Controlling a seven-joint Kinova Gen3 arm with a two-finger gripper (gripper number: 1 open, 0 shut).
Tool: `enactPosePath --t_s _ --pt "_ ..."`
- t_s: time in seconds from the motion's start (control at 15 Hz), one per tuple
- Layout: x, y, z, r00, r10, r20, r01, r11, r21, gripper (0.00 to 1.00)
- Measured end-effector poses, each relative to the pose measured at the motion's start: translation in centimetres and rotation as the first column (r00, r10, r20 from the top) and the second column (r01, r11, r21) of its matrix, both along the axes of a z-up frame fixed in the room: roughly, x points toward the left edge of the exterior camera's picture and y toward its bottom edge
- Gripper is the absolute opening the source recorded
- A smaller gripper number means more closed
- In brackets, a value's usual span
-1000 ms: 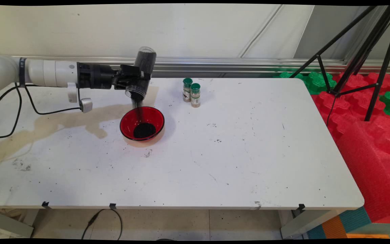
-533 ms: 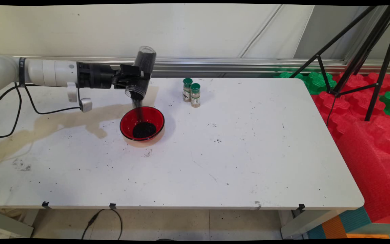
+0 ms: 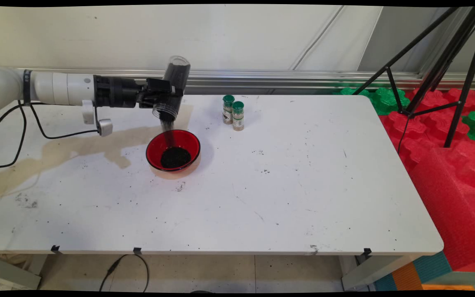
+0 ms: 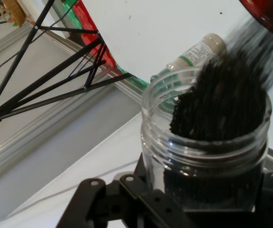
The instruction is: Pour the black seasoning powder in the red bowl
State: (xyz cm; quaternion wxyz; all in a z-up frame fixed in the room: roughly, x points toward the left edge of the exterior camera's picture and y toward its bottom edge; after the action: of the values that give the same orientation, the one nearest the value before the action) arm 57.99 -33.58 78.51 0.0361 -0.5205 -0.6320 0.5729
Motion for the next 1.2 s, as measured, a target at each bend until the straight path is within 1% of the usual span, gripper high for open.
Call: enactPosePath --t_s 0.2,0.6,0.87,1.2 --pt "0.07 -0.05 0.01 1.000 0.005 -0.003 -0.005 1.000 0.005 0.00" --pt "0.19 -0.20 0.03 0.999 0.025 -0.034 -0.023 0.999 0.042 0.00" --pt "0.30 -0.32 0.08 0.996 0.051 -0.079 -0.043 0.994 0.097 0.00" --pt "0.42 -0.50 0.21 0.985 0.092 -0.148 -0.064 0.981 0.182 0.00"
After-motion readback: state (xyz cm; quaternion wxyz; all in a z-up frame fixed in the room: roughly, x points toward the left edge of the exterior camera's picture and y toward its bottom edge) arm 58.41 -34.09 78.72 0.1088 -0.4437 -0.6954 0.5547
